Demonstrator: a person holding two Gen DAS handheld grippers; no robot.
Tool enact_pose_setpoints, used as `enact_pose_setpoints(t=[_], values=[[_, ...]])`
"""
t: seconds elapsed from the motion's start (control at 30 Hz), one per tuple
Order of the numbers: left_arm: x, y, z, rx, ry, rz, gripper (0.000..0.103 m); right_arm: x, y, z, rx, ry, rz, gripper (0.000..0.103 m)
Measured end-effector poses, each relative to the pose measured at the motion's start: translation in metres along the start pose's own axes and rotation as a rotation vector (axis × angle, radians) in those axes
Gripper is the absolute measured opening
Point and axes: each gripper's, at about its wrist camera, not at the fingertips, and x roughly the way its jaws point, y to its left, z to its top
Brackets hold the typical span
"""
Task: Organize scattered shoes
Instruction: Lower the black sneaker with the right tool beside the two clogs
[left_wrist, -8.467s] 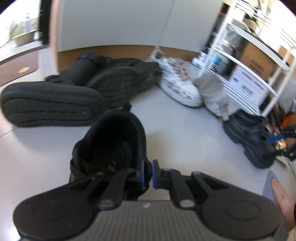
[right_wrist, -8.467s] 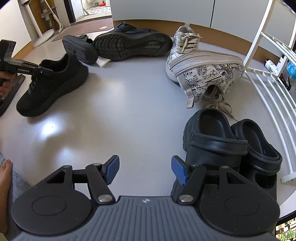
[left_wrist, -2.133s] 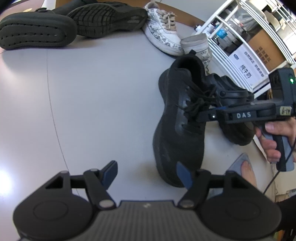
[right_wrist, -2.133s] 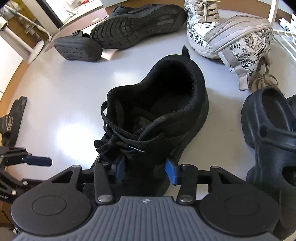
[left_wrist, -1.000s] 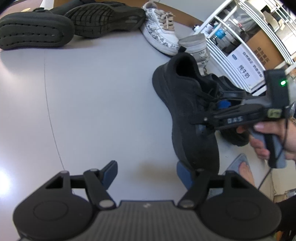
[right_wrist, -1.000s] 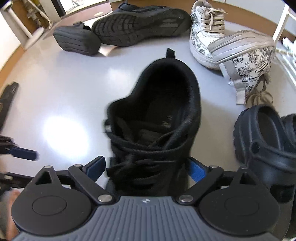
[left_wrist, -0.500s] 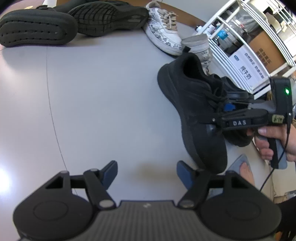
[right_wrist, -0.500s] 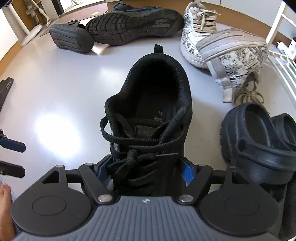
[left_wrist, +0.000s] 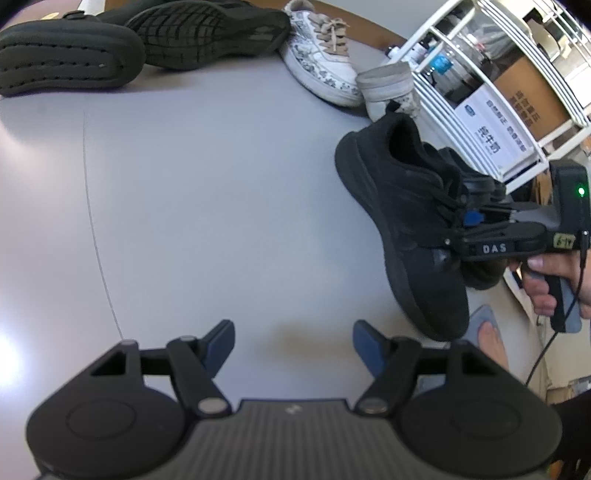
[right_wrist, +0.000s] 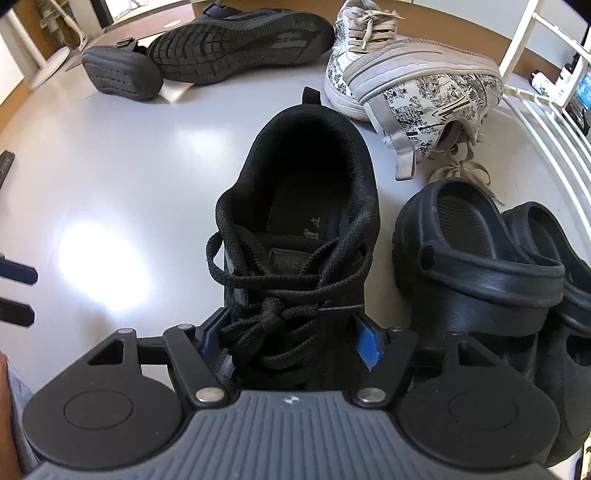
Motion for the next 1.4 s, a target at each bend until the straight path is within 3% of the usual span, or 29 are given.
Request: enact_pose_setpoints(t=[0.27, 0.57, 0.67, 0.97, 1.13, 1.3, 1.4], values=[[0.0, 0.001, 0.001, -0.001, -0.003, 0.009, 0.073, -0.002, -0.014, -0.006, 0.022, 0.003, -0.004, 0.073], [-0.012, 0.013, 0.036, -0.003, -0.086, 0.068, 0.076, -0.003, -0.019, -0.002, 0.072, 0.015, 0.03, 0.082], [-0.018, 0.014, 0.059, 0.025, -0.131, 0.092, 0.081, -0.009, -0.02, -0.002, 0.09, 0.011, 0.048, 0.082], [-0.031, 0.028, 0.132, 0.08, -0.208, 0.156, 0.081, -0.032, -0.02, -0.004, 0.063, -0.017, 0.088, 0.083], [-0.027, 0.024, 0.192, 0.169, -0.236, 0.213, 0.081, -0.039, -0.027, -0.004, 0.082, -0.039, 0.093, 0.083], [-0.015, 0.022, 0.245, 0.165, -0.26, 0.254, 0.086, -0.041, -0.034, -0.006, 0.107, -0.047, 0.092, 0.083], [-0.004, 0.021, 0.277, 0.15, -0.256, 0.242, 0.088, -0.041, -0.037, -0.007, 0.115, -0.049, 0.091, 0.083]])
